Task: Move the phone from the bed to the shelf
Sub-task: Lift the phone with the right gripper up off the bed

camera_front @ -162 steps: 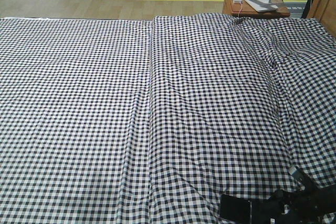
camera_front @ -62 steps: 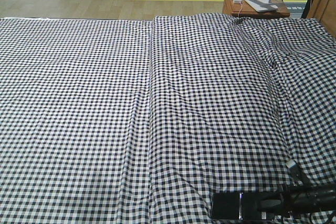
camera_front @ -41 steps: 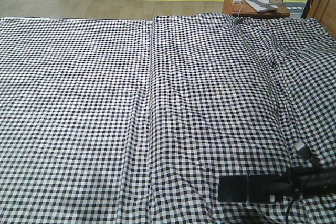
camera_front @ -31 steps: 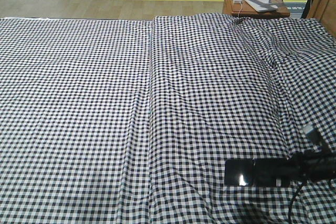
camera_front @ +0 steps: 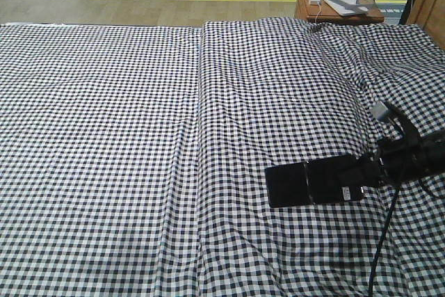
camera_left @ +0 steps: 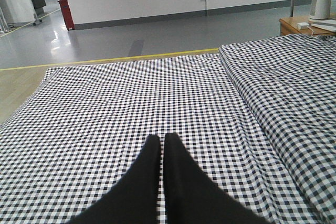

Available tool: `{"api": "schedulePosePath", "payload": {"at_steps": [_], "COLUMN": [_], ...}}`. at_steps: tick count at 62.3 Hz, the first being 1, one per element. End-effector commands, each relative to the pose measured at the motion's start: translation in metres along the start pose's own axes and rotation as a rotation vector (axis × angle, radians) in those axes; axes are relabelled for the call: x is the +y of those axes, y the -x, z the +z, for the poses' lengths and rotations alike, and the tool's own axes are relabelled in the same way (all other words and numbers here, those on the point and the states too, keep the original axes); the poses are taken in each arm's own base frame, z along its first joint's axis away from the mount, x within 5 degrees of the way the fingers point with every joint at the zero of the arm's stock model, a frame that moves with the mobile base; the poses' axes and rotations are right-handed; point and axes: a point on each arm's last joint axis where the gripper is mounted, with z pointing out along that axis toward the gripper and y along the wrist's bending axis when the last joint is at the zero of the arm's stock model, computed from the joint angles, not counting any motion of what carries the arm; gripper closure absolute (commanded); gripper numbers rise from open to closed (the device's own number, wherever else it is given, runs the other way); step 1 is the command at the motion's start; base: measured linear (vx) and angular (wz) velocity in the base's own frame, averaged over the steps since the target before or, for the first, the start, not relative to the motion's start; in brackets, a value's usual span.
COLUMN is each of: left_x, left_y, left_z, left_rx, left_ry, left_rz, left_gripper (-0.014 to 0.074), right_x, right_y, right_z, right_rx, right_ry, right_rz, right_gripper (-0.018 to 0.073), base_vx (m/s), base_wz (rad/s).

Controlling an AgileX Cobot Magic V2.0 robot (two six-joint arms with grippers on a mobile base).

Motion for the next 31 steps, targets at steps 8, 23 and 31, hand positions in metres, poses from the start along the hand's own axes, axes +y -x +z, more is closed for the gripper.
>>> {"api": "schedulePosePath", "payload": {"at_steps": [8, 23, 31], "left_x": [0.002, 0.002, 0.002], "left_y": [0.014, 0.014, 0.014], "left_z": [-0.003, -0.003, -0.003], "left_rx": [-0.107, -0.107, -0.107], "left_ry": [0.010, 0.010, 0.010], "left_rz": [-0.014, -0.014, -0.014], "left_gripper": [0.0595, 0.0595, 0.0595], "right_x": [0.088, 0.169, 0.202], "right_y": [0.031, 0.043, 0.042], "right_z": [-0.025, -0.033, -0.031], "right_rx": [-0.062, -0.139, -0.145], "right_ry": [0.091, 0.149, 0.200], "right_rz": [-0.195, -0.375, -0.433], "right_gripper": [0.0563, 0.0563, 0.0562], "base_vx": [0.00, 0.00, 0.00], "base_wz": [0.00, 0.00, 0.00]}}
